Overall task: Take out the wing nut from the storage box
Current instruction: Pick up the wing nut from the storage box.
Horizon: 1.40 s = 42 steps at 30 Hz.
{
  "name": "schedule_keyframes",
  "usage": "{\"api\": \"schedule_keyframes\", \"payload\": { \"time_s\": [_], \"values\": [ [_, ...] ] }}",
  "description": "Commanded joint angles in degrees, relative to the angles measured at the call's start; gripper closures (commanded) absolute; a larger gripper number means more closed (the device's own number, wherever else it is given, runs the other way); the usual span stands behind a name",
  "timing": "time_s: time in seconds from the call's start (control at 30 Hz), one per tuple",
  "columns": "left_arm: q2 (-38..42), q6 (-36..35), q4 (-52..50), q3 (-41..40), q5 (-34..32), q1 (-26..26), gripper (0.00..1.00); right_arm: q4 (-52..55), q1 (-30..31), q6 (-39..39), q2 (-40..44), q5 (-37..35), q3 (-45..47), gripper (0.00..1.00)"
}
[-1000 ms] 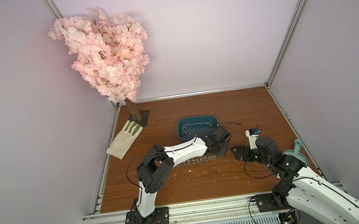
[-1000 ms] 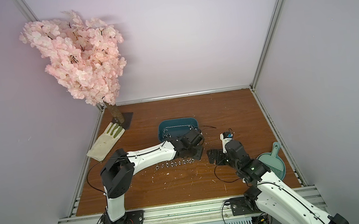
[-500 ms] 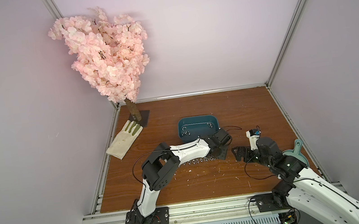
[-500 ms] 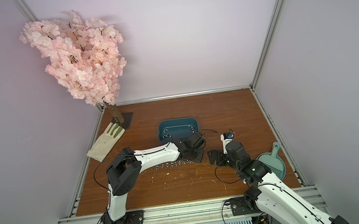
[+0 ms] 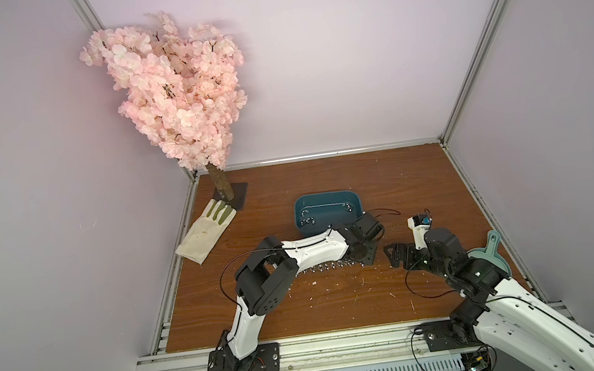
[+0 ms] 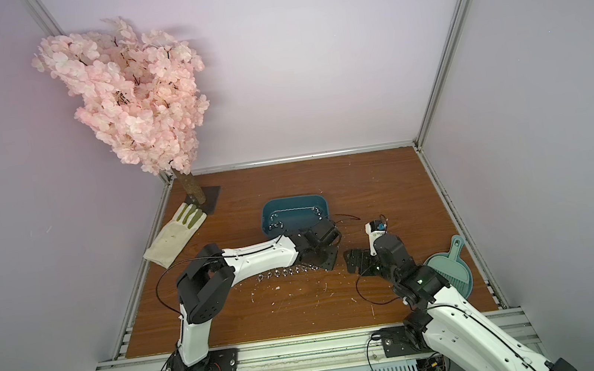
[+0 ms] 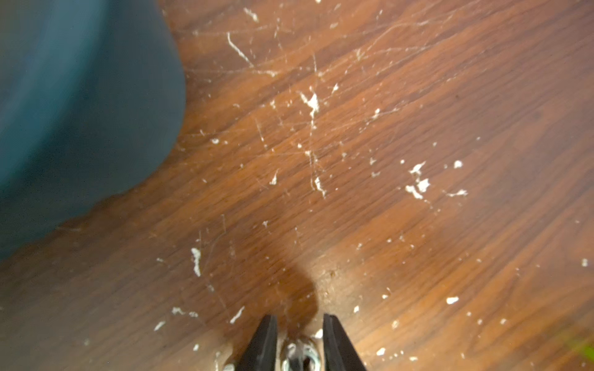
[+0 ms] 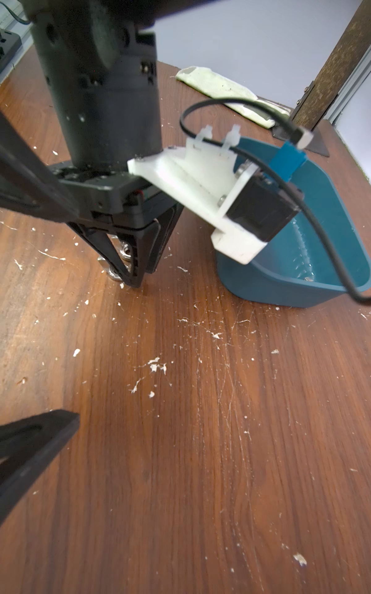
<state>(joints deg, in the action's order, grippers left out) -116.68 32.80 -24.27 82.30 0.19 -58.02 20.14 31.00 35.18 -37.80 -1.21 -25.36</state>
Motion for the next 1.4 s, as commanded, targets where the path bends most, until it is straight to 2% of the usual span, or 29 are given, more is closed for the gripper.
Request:
{"api": "schedule_keyframes", "payload": {
  "time_s": [0.0, 0.27, 0.5, 0.6, 0.67, 0.73, 0.8, 0.87, 1.0, 1.27, 1.37],
  "values": [
    [0.8, -0.7, -2.0, 4.3, -0.7, 0.3, 0.71, 0.4, -0.2, 0.2, 0.6, -0.3, -0.9, 0.01],
    [4.1, -2.1, -3.4, 7.7, 0.2, 6.5, 0.69, -1.4, -0.2, -1.1, -3.6, -0.3, -4.2, 0.01],
    [6.4, -4.3, -4.3, 10.2, -0.6, 12.7, 0.59, -5.8, -0.2, -4.4, -14.1, -0.2, -11.0, 0.01],
    [6.9, -4.8, -4.2, 10.4, 0.0, 15.8, 0.5, -7.6, -0.2, -5.7, -19.2, -0.2, -14.3, 0.01],
    [7.1, -4.9, -4.2, 10.4, 0.7, 17.8, 0.47, -8.6, -0.2, -6.4, -22.6, 0.1, -16.5, 0.01],
    [7.4, -5.3, -4.2, 10.5, 1.3, 19.7, 0.38, -9.5, -0.2, -7.2, -26.5, 0.2, -19.1, 0.01],
    [7.7, -5.7, -4.3, 10.4, 1.6, 21.3, 0.36, -9.9, -0.2, -7.7, -30.1, 0.2, -21.6, 0.01],
    [7.9, -6.0, -4.2, 10.4, 2.0, 22.8, 0.27, -10.1, -0.2, -8.5, -33.5, 0.3, -24.2, 0.01],
    [8.4, -6.4, -4.3, 10.0, 2.7, 25.7, 0.01, -10.4, -0.2, -10.1, -40.6, 1.0, -29.6, 0.01],
    [8.5, -6.3, -4.2, 9.9, 3.9, 29.8, 0.01, -8.7, -0.2, -13.9, -52.4, 1.2, -39.3, 0.15],
    [8.4, -5.5, -4.1, 10.1, 3.2, 30.7, 0.01, -7.4, -0.2, -15.2, -57.0, 1.2, -43.5, 0.26]
  ]
}}
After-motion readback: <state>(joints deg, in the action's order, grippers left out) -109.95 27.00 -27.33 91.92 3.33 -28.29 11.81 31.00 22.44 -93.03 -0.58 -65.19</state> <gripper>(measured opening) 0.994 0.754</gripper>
